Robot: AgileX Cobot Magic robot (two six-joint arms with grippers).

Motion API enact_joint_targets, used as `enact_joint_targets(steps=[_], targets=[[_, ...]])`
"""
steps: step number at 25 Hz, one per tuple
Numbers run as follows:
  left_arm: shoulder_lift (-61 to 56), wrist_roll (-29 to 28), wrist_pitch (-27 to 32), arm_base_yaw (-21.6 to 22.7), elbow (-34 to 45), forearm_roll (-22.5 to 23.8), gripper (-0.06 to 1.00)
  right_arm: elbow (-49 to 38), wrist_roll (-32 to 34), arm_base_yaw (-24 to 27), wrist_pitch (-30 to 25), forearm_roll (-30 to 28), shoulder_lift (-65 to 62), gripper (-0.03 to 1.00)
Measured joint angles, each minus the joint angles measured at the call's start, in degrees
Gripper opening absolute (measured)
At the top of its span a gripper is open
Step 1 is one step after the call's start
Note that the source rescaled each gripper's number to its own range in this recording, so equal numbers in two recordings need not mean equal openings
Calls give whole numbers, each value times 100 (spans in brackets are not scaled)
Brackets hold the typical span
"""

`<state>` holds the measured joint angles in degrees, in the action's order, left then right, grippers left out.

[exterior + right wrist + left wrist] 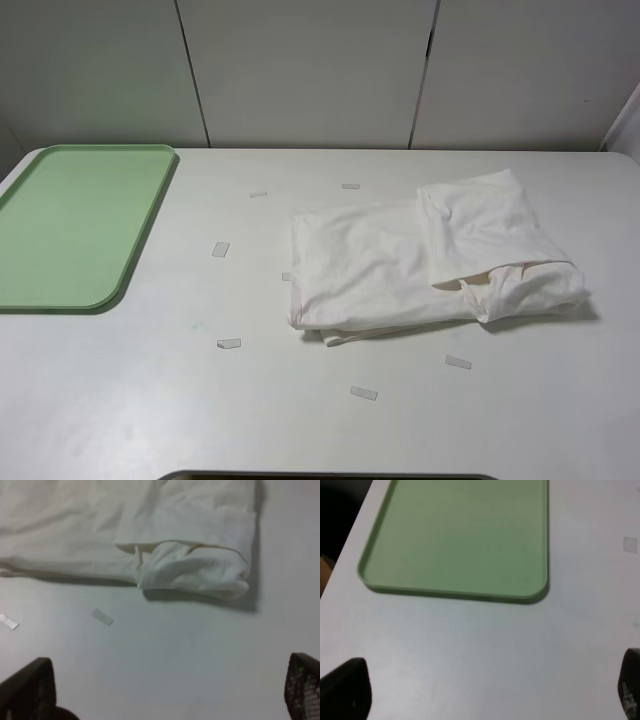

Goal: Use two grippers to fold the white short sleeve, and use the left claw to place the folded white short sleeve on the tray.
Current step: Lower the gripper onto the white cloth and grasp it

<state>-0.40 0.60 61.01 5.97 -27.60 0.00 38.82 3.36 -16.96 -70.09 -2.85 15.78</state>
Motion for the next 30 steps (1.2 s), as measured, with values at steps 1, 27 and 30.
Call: enact_joint_targets(steps=[1,27,30], targets=[[0,0,0,0,0,0,98,0,0,0,0,0,0,100],[0,0,0,0,0,0,98,-823,-65,1248,713,-72,-1610,100],[0,0,-2,0,0,0,98,-823,-65,1248,713,120,-1610,100]])
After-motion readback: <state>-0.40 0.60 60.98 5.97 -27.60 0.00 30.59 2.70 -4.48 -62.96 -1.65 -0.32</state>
